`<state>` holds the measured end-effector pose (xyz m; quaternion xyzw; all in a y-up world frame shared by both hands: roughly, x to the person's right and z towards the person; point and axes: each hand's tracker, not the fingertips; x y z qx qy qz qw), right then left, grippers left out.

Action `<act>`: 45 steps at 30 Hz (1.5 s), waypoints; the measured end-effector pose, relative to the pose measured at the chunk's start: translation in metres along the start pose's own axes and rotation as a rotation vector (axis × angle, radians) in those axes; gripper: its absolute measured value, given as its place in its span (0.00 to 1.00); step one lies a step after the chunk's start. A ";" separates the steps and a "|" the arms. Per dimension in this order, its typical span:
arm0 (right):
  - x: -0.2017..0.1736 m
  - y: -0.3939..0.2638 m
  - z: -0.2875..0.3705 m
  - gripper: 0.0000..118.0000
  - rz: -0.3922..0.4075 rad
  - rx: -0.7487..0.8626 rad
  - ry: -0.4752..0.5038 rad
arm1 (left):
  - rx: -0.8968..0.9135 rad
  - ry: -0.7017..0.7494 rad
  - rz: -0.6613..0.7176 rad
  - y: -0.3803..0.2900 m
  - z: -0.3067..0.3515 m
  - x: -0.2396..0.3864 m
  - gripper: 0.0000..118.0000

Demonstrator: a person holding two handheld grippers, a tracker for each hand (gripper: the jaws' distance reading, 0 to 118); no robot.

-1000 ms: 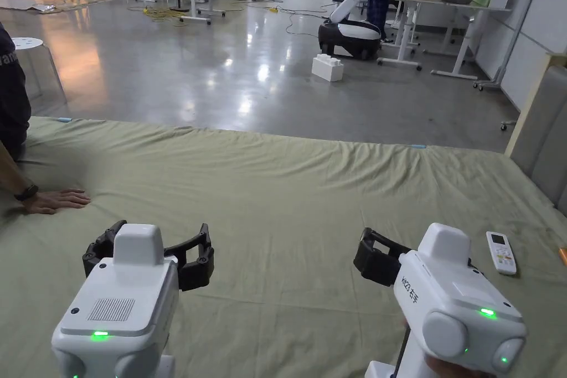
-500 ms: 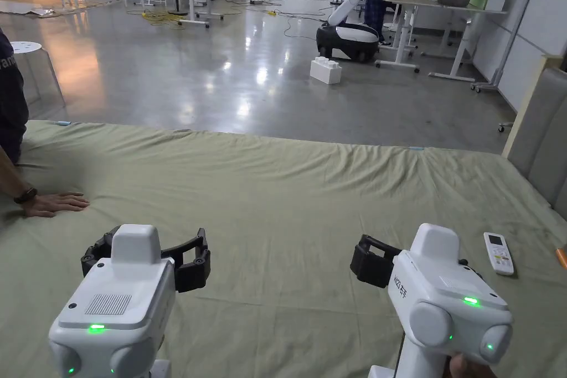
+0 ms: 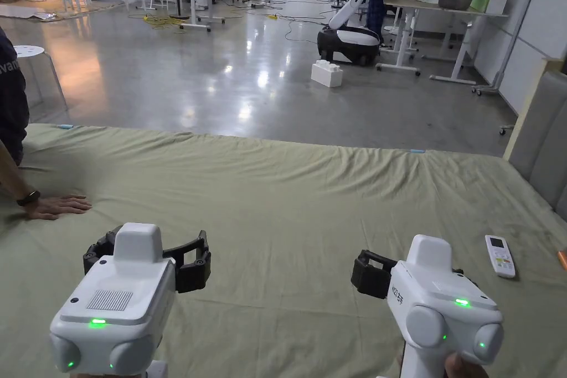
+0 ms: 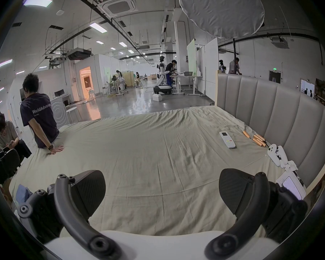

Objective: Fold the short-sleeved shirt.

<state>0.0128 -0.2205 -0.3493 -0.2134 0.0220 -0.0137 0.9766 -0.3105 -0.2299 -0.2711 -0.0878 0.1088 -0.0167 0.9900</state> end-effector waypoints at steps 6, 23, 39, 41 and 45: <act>0.001 0.001 -0.001 1.00 -0.012 -0.004 0.008 | -0.009 -0.003 -0.007 -0.002 -0.002 0.000 0.90; 0.003 0.005 -0.001 1.00 -0.041 0.003 -0.012 | -0.013 0.007 0.007 -0.008 -0.006 -0.006 0.90; -0.003 -0.001 0.010 1.00 0.018 0.196 -0.003 | 0.020 -0.003 -0.007 -0.005 -0.008 -0.005 0.90; -0.002 -0.004 0.011 1.00 0.024 0.248 0.007 | 0.019 -0.003 -0.004 -0.005 -0.008 -0.005 0.90; -0.002 -0.006 0.011 1.00 0.032 0.271 0.024 | 0.021 0.003 -0.006 -0.005 -0.008 -0.005 0.90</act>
